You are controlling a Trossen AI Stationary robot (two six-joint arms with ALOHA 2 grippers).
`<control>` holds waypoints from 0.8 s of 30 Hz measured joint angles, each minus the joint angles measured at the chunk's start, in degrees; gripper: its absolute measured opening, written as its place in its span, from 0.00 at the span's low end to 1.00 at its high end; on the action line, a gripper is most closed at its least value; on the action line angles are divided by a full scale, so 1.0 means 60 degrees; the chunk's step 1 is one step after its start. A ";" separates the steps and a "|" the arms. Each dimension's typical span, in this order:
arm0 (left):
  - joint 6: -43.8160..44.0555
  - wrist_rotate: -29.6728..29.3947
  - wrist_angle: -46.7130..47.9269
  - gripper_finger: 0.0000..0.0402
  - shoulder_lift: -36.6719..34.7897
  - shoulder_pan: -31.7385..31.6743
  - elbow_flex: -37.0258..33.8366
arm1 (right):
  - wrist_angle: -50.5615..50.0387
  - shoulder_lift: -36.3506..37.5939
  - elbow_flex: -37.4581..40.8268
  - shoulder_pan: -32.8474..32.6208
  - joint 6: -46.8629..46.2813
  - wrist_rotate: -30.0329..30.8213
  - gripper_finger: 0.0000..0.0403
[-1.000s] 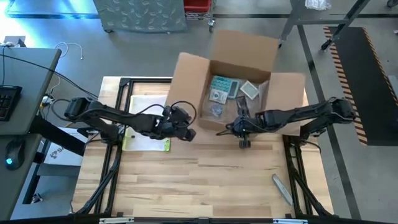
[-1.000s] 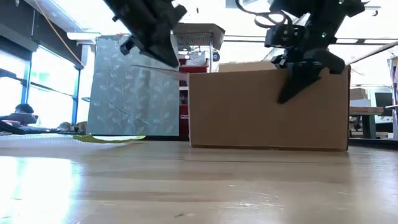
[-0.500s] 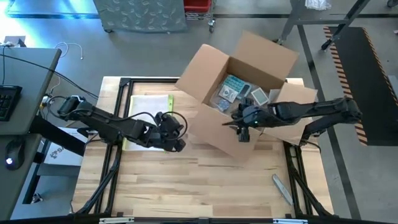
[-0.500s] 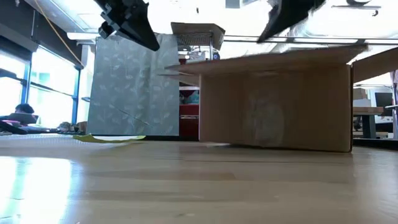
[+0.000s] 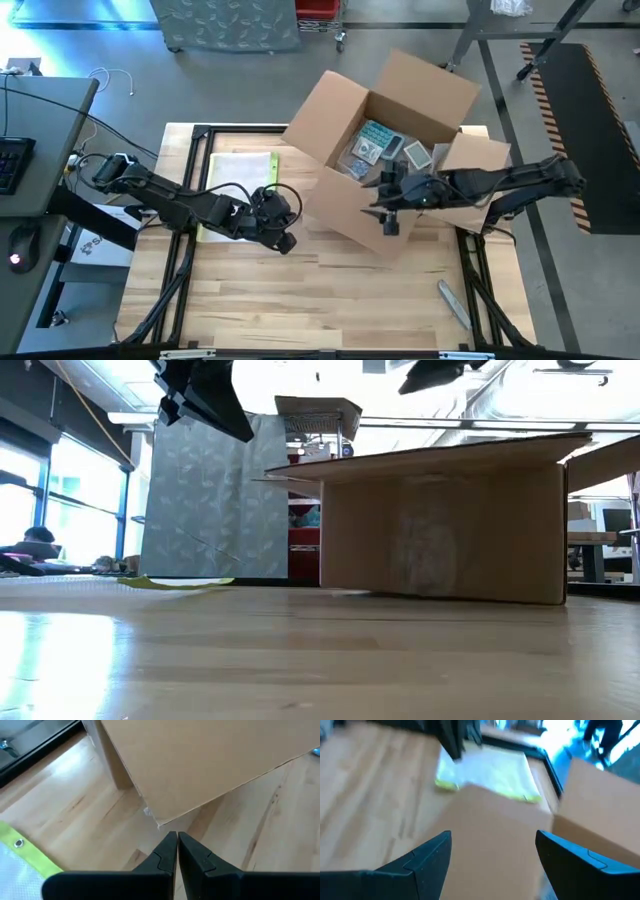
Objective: Unpack boxes
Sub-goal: Open the transparent zipper bag
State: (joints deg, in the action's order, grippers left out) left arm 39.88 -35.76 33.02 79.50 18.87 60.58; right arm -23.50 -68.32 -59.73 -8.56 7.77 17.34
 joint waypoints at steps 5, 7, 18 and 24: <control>0.0000 0.0034 -0.0004 0.00 0.0000 0.0000 0.0000 | 0.2459 -0.0002 0.0881 -0.0090 -0.0104 -0.0145 0.68; -0.0001 0.0034 -0.0001 0.00 0.0000 0.0000 0.0000 | 0.3063 -0.0002 0.1174 -0.0090 -0.0502 -0.0152 0.68; -0.0004 0.0034 -0.0008 0.00 0.0000 -0.0004 0.0000 | 0.4584 0.0002 0.2276 -0.0104 -0.1619 -0.0281 0.68; -0.0004 0.0037 -0.0008 0.00 0.0000 -0.0004 0.0000 | 0.4747 0.0002 0.2289 -0.0453 -0.2154 -0.1111 0.68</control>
State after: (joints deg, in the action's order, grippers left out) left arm 39.86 -35.54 32.97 79.50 18.85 60.58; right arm 4.98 -68.31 -46.00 -11.28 -5.15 10.67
